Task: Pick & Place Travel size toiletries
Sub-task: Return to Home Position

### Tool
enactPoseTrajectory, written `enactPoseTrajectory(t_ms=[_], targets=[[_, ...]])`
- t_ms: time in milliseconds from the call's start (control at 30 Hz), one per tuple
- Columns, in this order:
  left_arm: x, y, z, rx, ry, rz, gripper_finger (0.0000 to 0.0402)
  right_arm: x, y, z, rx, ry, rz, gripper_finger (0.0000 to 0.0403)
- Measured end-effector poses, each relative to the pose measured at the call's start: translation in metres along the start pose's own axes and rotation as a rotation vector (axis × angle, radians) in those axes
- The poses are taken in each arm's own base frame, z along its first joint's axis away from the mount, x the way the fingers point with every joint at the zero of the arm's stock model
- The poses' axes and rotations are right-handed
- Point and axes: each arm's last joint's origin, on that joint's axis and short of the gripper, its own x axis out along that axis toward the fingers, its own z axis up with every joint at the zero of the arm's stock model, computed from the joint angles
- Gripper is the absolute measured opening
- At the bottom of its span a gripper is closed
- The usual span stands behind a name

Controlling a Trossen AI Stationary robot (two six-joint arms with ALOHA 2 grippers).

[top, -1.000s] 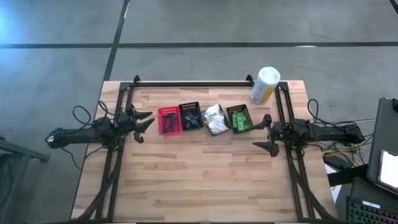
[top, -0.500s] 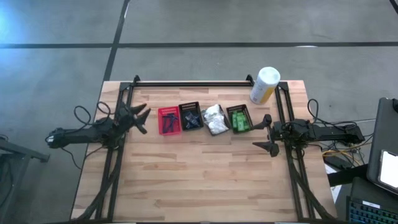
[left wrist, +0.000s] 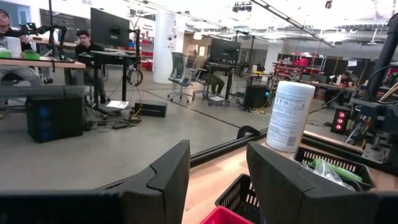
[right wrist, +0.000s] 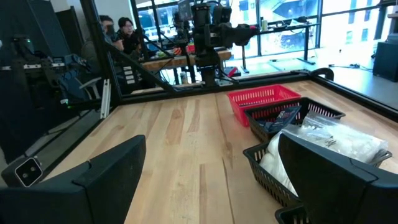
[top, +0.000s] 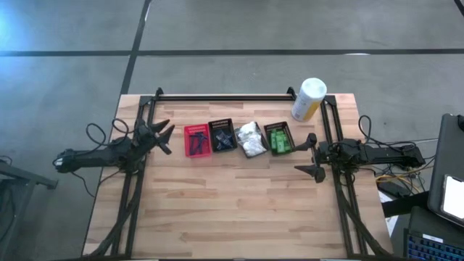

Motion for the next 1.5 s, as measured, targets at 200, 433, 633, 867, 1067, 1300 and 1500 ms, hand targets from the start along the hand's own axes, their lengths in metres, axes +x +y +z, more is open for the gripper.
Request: enactPoseTrajectory(t_ms=[200,433,633,867,1067,1300,1500], targets=[[0.0,0.0,0.001,-0.002,-0.002,0.0,0.0165,0.0,0.0,0.0,0.0,0.0,0.0,0.0364],[0.0,0.0,0.001,-0.002,-0.002,0.001,0.0165,0.0,0.0,0.0,0.0,0.0,0.0,0.0364],[0.0,0.0,0.001,-0.003,-0.003,0.001,0.0165,-0.001,0.004,0.002,-0.164,-0.019,0.145,0.0364],[0.0,0.0,0.001,-0.003,-0.003,0.002,0.0165,-0.012,0.007,0.012,-0.328,0.102,0.315,0.0349],[0.0,0.0,0.001,-0.002,-0.002,0.003,0.0165,-0.033,0.01,0.028,-0.49,0.266,0.335,0.0323],[0.0,0.0,0.001,-0.003,-0.003,0.002,0.0165,-0.049,0.013,0.038,-0.769,0.315,0.386,0.03],[0.0,0.0,0.002,-0.003,-0.003,0.002,0.0165,-0.058,0.014,0.045,-0.871,0.344,0.383,0.0283]])
